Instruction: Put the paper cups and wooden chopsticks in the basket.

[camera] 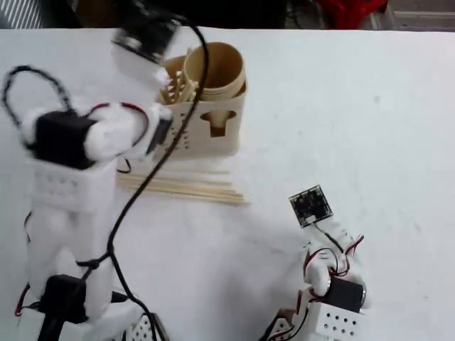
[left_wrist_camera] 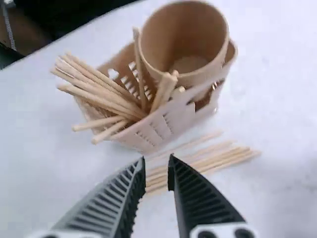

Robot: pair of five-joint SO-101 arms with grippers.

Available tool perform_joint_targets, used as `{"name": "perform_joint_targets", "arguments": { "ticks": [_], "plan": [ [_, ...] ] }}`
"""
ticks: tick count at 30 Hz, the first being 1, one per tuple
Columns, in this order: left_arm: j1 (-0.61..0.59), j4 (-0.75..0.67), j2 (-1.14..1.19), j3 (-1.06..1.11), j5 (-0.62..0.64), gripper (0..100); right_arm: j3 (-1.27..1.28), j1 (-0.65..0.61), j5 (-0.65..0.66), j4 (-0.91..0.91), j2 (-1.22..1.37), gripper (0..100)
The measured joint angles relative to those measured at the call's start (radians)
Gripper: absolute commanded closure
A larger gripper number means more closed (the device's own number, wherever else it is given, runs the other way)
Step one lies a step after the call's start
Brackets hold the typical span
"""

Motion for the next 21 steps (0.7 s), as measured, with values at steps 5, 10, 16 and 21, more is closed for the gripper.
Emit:
{"name": "perform_joint_targets", "arguments": {
  "ticks": [5,10,16,21],
  "plan": [
    [0.021,-0.032,-0.063,0.325,-0.112,90,0.000,0.000,0.000,0.000,0.000,98.1],
    [0.018,-0.172,-0.130,0.658,-0.210,90,0.000,0.000,0.000,0.000,0.000,98.1],
    [0.055,-0.356,-0.137,0.930,-0.305,90,0.000,0.000,0.000,0.000,0.000,98.1],
    [0.123,-0.454,-0.040,0.954,-0.318,90,0.000,0.000,0.000,0.000,0.000,98.1]
  ]
}}
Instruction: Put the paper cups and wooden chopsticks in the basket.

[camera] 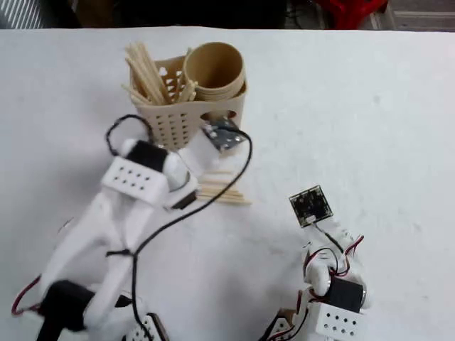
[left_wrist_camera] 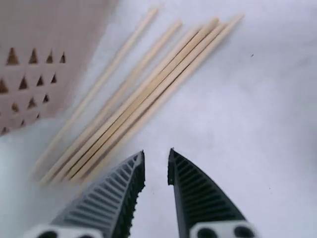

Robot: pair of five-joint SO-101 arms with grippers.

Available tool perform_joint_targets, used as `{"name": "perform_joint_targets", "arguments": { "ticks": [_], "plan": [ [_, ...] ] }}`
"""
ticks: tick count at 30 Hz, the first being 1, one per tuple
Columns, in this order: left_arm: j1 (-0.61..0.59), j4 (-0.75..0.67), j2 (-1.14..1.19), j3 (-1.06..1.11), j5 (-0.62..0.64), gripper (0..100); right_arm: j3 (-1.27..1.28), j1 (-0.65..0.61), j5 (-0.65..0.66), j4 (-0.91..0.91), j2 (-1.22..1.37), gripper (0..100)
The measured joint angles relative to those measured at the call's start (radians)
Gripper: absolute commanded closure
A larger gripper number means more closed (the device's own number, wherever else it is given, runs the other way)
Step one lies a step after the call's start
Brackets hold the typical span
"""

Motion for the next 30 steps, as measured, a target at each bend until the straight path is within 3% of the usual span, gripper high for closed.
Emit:
{"name": "perform_joint_targets", "arguments": {
  "ticks": [7,15,22,30],
  "plan": [
    [0.015,-0.141,0.276,-0.072,-0.035,90,0.000,0.000,0.000,0.000,0.000,98.1],
    [0.029,-0.160,0.537,-0.267,-0.135,90,0.000,0.000,0.000,0.000,0.000,98.1],
    [0.147,-0.167,0.572,-0.278,-0.161,90,0.000,0.000,0.000,0.000,0.000,98.1],
    [0.167,-0.137,0.572,-0.278,-0.155,90,0.000,0.000,0.000,0.000,0.000,98.1]
  ]
}}
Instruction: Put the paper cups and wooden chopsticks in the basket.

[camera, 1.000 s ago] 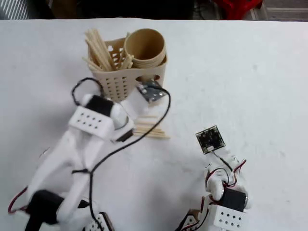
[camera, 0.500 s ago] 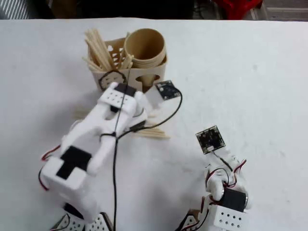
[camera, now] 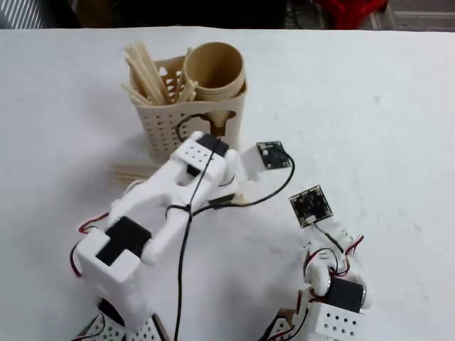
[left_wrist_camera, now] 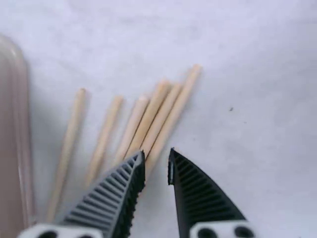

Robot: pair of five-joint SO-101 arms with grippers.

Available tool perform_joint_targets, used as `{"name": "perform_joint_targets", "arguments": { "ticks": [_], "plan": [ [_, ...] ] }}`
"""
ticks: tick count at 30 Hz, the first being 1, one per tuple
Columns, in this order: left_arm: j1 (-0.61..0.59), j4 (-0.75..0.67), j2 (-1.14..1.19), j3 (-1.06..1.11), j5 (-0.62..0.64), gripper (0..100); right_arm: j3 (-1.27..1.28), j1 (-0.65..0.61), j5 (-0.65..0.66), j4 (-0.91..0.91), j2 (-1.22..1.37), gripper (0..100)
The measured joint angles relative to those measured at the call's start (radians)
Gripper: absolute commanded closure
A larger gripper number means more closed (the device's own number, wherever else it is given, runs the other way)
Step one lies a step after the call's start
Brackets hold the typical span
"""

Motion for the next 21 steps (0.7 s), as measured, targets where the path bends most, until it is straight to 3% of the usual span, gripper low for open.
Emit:
{"name": "perform_joint_targets", "arguments": {
  "ticks": [14,21],
  "plan": [
    [0.021,-0.041,-0.005,0.063,0.006,90,0.000,0.000,0.000,0.000,0.000,98.1],
    [-0.009,-0.080,-0.158,0.190,0.006,90,0.000,0.000,0.000,0.000,0.000,98.1]
  ]
}}
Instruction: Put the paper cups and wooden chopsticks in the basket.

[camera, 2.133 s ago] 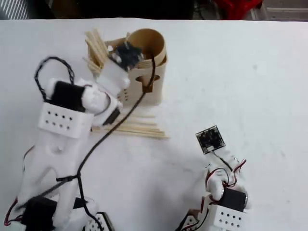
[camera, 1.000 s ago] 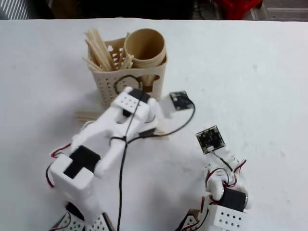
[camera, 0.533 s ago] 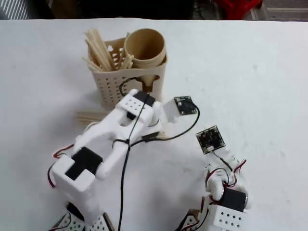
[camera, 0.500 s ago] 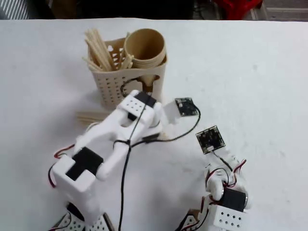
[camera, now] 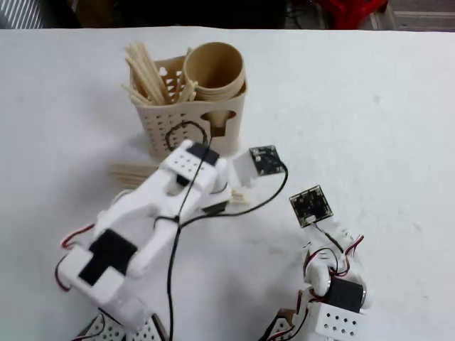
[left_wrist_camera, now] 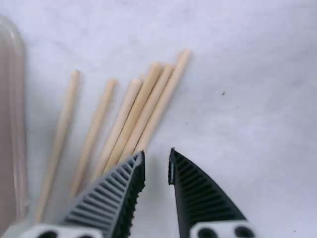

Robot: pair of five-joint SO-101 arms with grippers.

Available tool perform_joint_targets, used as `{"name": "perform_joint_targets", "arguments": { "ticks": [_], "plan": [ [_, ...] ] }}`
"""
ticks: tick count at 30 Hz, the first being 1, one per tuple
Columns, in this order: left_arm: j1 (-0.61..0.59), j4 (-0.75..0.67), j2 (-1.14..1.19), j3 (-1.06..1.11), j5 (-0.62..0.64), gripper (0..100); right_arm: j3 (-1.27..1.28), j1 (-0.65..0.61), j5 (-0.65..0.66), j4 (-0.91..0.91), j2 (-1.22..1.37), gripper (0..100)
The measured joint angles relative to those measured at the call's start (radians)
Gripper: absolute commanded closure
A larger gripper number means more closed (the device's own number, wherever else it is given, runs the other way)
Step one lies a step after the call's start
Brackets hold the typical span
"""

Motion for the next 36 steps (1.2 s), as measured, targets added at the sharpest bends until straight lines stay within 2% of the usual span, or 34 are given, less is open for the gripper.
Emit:
{"name": "perform_joint_targets", "arguments": {
  "ticks": [4,8,20,29,36],
  "plan": [
    [-0.002,-0.038,-0.117,0.107,0.000,90,0.000,0.000,0.000,0.000,0.000,98.1],
    [-0.002,-0.071,-0.132,0.120,0.000,90,0.000,0.000,0.000,0.000,0.000,98.1],
    [-0.006,-0.075,0.132,-0.046,-0.009,90,0.000,0.000,0.000,0.000,0.000,98.1],
    [-0.025,-0.066,0.161,-0.098,-0.012,90,0.000,0.000,0.000,0.000,0.000,98.1],
    [-0.021,-0.063,0.164,-0.100,-0.012,85,0.000,0.000,0.000,0.000,0.000,98.1]
  ]
}}
